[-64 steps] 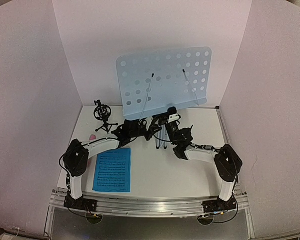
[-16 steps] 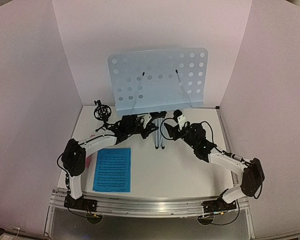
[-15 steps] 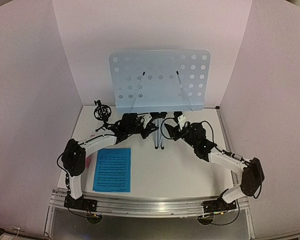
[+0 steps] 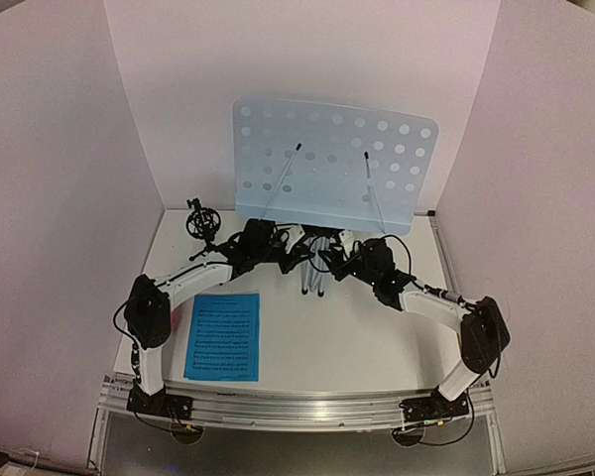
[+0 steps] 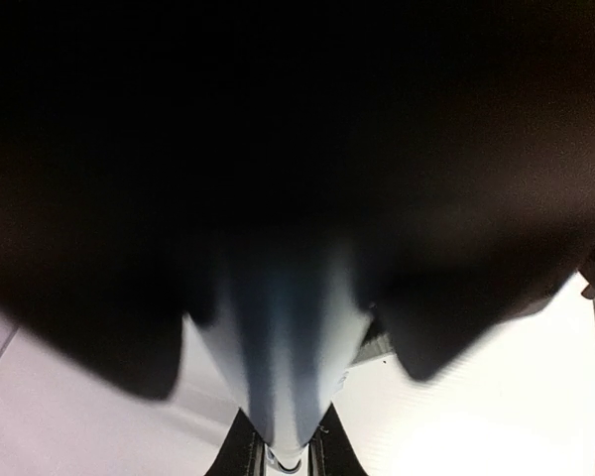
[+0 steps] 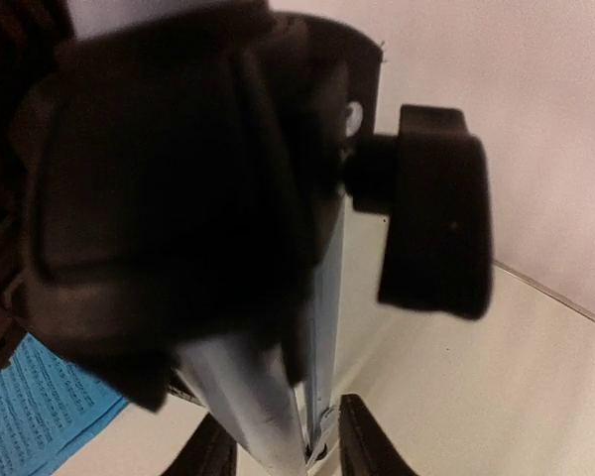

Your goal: Set up the instrument practice props

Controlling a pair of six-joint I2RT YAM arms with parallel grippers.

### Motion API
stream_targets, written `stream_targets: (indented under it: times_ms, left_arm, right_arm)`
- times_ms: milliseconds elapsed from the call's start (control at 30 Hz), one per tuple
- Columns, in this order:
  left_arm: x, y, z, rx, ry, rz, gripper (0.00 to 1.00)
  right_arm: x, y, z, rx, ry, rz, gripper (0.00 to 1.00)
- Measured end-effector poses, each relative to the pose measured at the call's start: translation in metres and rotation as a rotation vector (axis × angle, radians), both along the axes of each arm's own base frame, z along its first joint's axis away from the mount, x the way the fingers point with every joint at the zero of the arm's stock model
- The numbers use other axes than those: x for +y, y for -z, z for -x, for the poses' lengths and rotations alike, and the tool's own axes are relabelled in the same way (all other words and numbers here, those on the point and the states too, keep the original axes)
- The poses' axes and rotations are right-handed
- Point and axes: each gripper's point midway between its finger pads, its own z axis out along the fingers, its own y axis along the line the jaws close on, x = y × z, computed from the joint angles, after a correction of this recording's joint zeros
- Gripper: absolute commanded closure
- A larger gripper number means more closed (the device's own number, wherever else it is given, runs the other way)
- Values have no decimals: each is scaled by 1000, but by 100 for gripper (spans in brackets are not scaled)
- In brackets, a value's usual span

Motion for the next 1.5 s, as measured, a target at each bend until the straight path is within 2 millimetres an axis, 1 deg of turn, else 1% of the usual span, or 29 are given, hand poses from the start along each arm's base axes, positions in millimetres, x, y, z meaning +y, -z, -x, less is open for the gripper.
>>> stream_targets:
  times_ms: [133,167,200,367,500,667,833,1033,1200,1367,1500]
  left_arm:
    - [3,1,-3,19,-14,4,100]
    - [3,1,-3,23,-18,5,100]
    - [4,1,-4,25,-21,5,100]
    - [6,1,-5,35,-18,6,100]
    - [9,2,0,40,5,-10,100]
    - [15,1,12,41,36,-47,100]
    - [17,3,24,93,59,-62,100]
    - [18,1,32,121,68,-66,100]
    - [20,2,41,110,90,-97,100]
    - [26,3,55,123,113,-141,100]
    - [31,6,68,131,133,-170,100]
  right_arm:
    - [3,-7,-2,-10,-6,-17,96]
    - [4,-8,-3,-17,-8,-13,99]
    - [4,-8,-3,-24,-8,-7,100]
    - [1,-7,-4,-32,-8,13,100]
    - [0,-8,-1,-5,-32,56,100]
    - [-2,-7,14,57,-86,128,100]
    - [-5,-7,27,130,-120,169,100]
    - [-8,-8,34,171,-136,198,100]
    - [-12,-7,44,183,-155,230,100]
    - [-11,-6,60,193,-179,262,100]
    - [-10,-3,76,201,-193,284,100]
